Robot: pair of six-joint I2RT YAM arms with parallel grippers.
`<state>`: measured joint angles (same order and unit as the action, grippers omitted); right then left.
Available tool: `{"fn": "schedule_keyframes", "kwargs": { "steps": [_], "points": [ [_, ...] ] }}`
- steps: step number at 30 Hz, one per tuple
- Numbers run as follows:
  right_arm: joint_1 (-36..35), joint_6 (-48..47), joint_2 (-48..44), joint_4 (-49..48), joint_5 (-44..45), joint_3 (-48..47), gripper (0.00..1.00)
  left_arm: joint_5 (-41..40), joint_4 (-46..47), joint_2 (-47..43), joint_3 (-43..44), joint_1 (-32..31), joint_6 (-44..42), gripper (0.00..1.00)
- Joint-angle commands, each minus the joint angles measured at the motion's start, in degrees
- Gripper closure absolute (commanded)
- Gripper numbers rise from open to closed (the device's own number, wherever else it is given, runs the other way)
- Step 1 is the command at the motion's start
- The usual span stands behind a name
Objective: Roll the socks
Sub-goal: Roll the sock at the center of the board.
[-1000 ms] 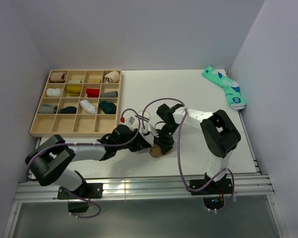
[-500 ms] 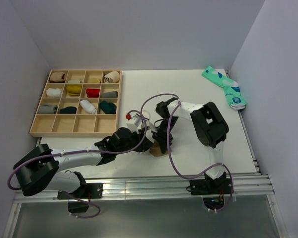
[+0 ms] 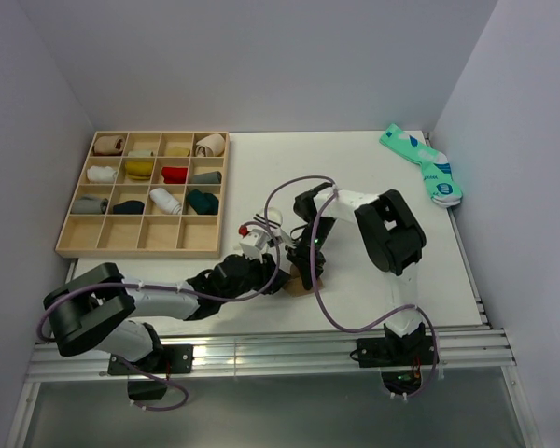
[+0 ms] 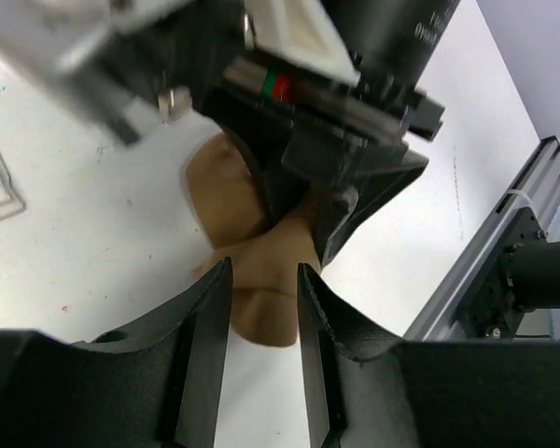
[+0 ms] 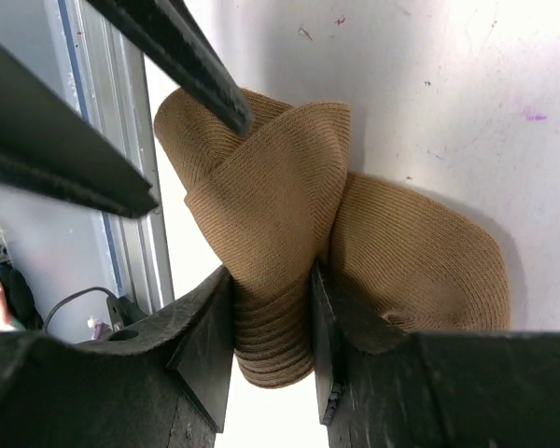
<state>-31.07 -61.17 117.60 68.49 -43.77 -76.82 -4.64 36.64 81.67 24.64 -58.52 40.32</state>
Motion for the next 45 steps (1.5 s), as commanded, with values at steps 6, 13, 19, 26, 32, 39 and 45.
{"fn": "schedule_keyframes", "kwargs": {
  "steps": [6,13,19,26,32,39,45],
  "points": [
    [1.19,-0.18,1.4,0.33,0.53,-1.05,0.67,-5.73,11.25,2.52,-1.61,-3.88,1.26,0.6],
    [1.36,-0.71,2.81,1.91,0.26,-2.28,0.67,-4.59,14.94,6.13,-1.62,-4.14,-0.06,0.59],
    [1.54,-0.18,3.77,2.79,0.88,-3.6,0.67,-2.65,18.11,9.73,-0.91,-4.14,-1.73,0.56],
    [1.54,0.08,4.48,3.32,0.53,-4.74,0.66,-0.98,18.82,12.9,-0.39,-4.14,-2.26,0.53],
    [1.54,0.43,5.18,3.23,0.62,-5.27,0.66,0.6,19.17,14.57,0.31,-4.14,-2.26,0.53],
    [1.54,1.66,3.25,1.39,0.35,-4.49,0.63,0.43,19.25,17.99,1.11,-4.14,0.9,0.73],
    [1.8,3.42,1.41,-1.25,0.53,-3.08,0.57,0.34,16.55,19.23,2.07,-4.23,3.97,0.99]
  ]
}}
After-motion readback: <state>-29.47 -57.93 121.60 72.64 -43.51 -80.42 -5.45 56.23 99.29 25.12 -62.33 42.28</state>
